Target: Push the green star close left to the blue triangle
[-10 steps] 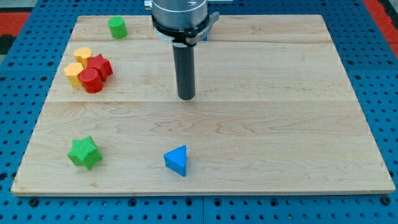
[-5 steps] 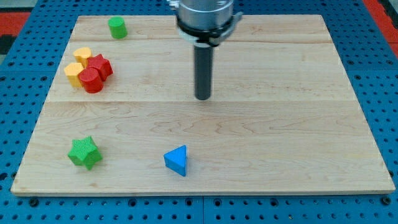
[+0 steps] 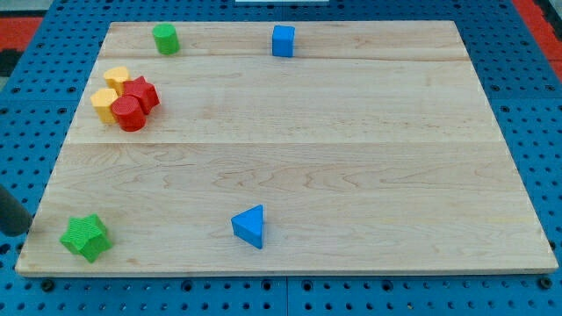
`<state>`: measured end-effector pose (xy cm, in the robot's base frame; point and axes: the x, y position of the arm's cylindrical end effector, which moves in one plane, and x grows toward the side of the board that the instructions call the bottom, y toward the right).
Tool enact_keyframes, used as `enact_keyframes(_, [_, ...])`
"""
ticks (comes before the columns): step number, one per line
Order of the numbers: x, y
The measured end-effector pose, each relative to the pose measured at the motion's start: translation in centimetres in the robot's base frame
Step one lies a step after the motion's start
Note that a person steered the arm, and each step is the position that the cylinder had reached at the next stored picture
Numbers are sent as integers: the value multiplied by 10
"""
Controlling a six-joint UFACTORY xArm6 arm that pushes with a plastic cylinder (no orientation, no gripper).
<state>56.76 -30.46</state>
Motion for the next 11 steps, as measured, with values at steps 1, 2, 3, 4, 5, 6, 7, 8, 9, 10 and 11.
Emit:
enact_keyframes(1, [36,23])
enact_keyframes(2, [48,37])
enact_keyframes(3, [21,26])
enact_keyframes(4, [18,73])
enact_keyframes(5, [18,132])
enact_keyframes(6, [22,187])
enact_keyframes(7, [26,234])
enact_keyframes(8, [26,278])
enact_keyframes(9, [26,315])
enact_keyframes(10, [24,324])
enact_keyframes(11, [38,322])
